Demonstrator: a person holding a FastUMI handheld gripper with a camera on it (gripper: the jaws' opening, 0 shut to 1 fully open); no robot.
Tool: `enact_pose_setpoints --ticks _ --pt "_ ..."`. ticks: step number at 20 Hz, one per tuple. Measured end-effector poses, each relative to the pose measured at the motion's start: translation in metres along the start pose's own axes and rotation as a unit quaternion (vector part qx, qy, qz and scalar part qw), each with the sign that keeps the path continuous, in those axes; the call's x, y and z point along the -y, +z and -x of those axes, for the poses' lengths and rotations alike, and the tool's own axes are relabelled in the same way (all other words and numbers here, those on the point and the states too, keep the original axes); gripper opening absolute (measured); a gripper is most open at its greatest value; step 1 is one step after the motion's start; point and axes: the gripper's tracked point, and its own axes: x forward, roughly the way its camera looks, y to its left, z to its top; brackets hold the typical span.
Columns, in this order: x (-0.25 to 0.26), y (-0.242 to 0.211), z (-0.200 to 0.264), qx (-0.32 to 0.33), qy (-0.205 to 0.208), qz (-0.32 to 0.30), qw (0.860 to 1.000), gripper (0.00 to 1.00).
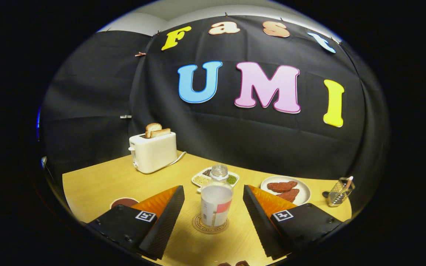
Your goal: Take the bottle from table, then pour the juice into the cup, finally place the bottle on the coaster
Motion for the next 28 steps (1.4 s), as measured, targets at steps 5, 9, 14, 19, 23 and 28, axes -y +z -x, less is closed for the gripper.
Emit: enact_pose_setpoints --ticks 5,9,14,19,23,28 --pt "0.022 0.059 0.051 0.033 -0.051 0.001 0.998 0.97" --pt "0.044 0.104 0.096 0.053 -0.102 0.008 0.993 0.97" --pt "0.073 0.149 0.165 0.082 -0.182 0.004 0.980 0.98" --pt "0.088 0.157 0.240 0.088 -0.245 -0.007 0.965 0.97" --pt "0.083 0.128 0.278 0.059 -0.276 -0.026 0.959 0.97" --pt "0.073 0.101 0.299 0.032 -0.292 -0.033 0.955 0.97"
